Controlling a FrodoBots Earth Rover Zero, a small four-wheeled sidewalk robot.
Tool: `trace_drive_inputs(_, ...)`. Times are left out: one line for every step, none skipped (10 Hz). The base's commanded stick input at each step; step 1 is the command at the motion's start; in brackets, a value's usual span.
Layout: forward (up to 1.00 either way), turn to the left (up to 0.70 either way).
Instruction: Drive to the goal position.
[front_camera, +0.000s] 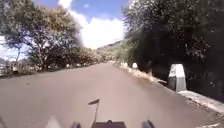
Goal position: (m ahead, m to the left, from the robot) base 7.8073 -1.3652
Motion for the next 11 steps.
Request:
trace_drive_inputs(0.70, 0.00)
trace_drive_inputs(0.70, 0.00)
trace_drive_inputs(0.70, 0.00)
trace_drive_inputs(0.70, 0.00)
trace_drive_inputs(0.70, 0.00)
trace_drive_inputs(0.70, 0.00)
trace_drive_inputs(0.70, 0.00)
trace_drive_inputs(0.70, 0.00)
trace_drive_inputs(0.70, 0.00)
trace_drive_inputs(0.70, 0.00)
trace_drive_inputs(0.70, 0.00)
